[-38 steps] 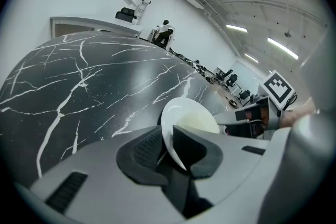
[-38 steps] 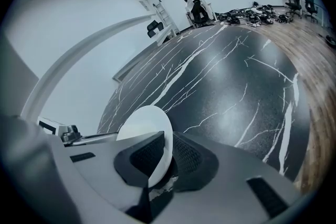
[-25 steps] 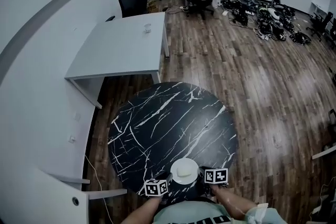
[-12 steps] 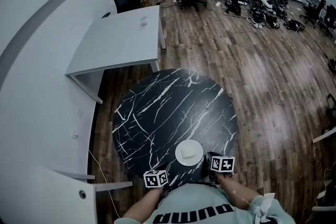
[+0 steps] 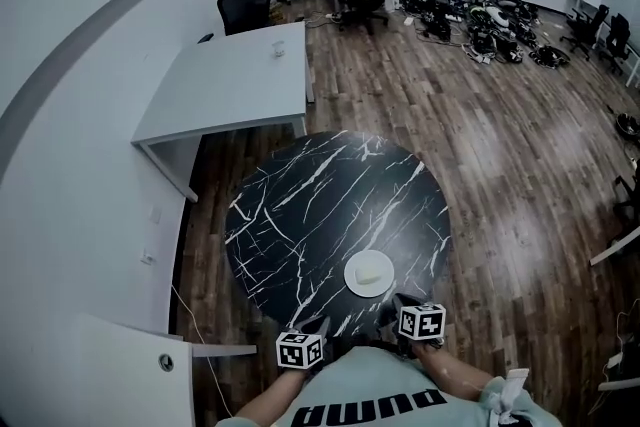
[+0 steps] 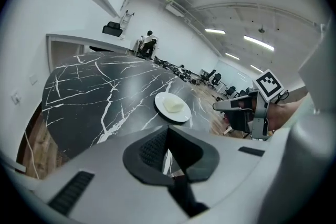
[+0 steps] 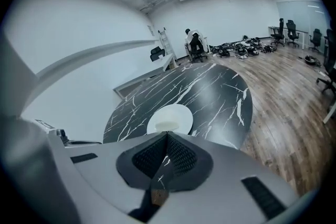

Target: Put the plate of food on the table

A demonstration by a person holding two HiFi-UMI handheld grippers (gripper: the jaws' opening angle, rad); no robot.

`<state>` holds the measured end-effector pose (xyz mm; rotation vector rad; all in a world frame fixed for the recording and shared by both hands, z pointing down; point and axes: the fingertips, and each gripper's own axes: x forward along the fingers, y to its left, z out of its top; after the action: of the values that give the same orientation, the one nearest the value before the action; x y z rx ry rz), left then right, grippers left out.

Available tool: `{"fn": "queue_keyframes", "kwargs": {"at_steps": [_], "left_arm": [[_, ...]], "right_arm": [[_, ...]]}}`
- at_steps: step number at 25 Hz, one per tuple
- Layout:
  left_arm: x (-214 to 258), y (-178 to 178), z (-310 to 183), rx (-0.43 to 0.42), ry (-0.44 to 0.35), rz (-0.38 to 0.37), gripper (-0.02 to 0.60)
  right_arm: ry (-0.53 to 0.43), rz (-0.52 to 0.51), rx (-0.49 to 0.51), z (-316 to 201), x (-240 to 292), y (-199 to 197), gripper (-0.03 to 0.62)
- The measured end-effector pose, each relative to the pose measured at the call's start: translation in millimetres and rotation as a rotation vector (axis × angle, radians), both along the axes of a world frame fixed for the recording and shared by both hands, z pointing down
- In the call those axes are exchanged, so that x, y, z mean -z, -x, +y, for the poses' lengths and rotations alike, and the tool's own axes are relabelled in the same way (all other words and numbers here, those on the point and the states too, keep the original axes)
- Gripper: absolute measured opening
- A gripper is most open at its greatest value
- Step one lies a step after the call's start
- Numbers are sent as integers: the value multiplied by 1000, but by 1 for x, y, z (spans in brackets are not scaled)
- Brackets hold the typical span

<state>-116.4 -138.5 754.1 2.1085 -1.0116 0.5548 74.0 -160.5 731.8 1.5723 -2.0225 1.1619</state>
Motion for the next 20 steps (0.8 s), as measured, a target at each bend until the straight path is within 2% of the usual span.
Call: {"fn": "queue_keyframes", "kwargs": {"at_steps": [9,14,20], "left_arm": [[51,7,53,-58,-90,126,6],[65,-3,83,-95,-119,190,6],[84,-19,106,-140,-179,213,6]], "right_arm": [[-97,60,-8,71,52,39,11],[-103,97,8,117,61,59,11],[-134,126,31,141,74,62,11]]}}
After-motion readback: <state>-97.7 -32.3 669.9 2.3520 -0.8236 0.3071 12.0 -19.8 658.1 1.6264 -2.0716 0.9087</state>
